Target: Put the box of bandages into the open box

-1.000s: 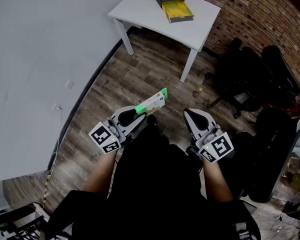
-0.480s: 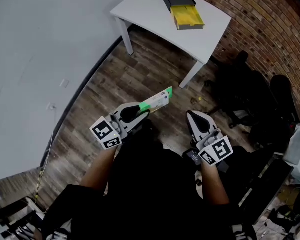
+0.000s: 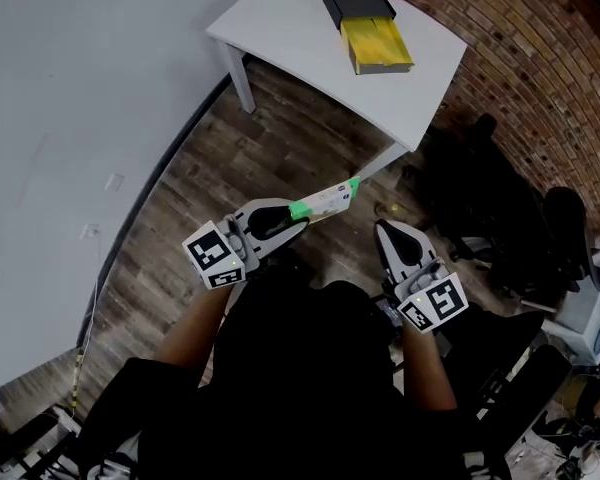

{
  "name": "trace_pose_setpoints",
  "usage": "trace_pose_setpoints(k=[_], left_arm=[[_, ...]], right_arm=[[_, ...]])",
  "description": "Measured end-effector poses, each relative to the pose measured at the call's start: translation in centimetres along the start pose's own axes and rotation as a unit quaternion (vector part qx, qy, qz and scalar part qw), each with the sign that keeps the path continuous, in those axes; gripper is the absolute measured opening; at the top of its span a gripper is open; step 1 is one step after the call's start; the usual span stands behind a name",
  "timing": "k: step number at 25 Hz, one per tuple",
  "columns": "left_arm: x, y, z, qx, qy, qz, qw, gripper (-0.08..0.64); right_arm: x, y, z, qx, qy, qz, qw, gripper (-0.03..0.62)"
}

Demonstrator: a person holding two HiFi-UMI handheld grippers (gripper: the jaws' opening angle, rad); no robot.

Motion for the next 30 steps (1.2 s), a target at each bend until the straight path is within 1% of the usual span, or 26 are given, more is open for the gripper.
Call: trace_pose_setpoints(k=[3, 7, 11, 13, 17, 22, 26, 30], left_arm=[[0.4, -1.2, -2.0, -0.009, 0.003, -0.001, 1.0, 0.095], [0.5, -2.8, -4.3, -0.008, 0.016, -0.004, 0.9998, 0.095], [0.6, -5.6, -5.7, -0.016, 0.017, -0.014, 0.9996, 0.095], [0.6, -7.2, -6.7, -0.013, 0.017, -0.018, 0.9996, 0.095], [1.3, -10.7, -9.0, 0.004, 0.014, -0.024, 0.9996, 0.095], [3.1, -15.2, -11.9, 0.024, 0.008, -0.026, 0.9993, 0.095], [4.7, -17.9, -14.2, 0.051, -0.001, -0.028, 0.9983, 0.095], [5.3, -20.8, -16.0, 0.076, 0.0, -0.033, 0.9966, 0.095]], right_arm=[[0.5, -0.9, 1.4, -0.011, 0.001, 0.002, 1.0, 0.006], [0.9, -1.9, 3.5, -0.018, 0.0, -0.001, 1.0, 0.006], [1.7, -2.8, 6.6, -0.015, -0.001, 0.008, 1.0, 0.006], [2.0, -3.4, 8.5, -0.008, -0.003, 0.011, 1.0, 0.006], [2.8, -5.1, 13.0, 0.013, -0.003, 0.016, 1.0, 0.006], [4.9, -6.7, 18.8, 0.036, -0.004, 0.031, 0.999, 0.006], [6.2, -7.2, 22.7, 0.052, -0.005, 0.036, 0.998, 0.006], [7.1, -6.8, 26.2, 0.061, -0.005, 0.038, 0.997, 0.006]])
Point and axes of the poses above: the fingertips, and each gripper's own axes: y backward along the fingers, z to its right, x out of its top, the point moved 3 cm from there along y, backward along the fingers
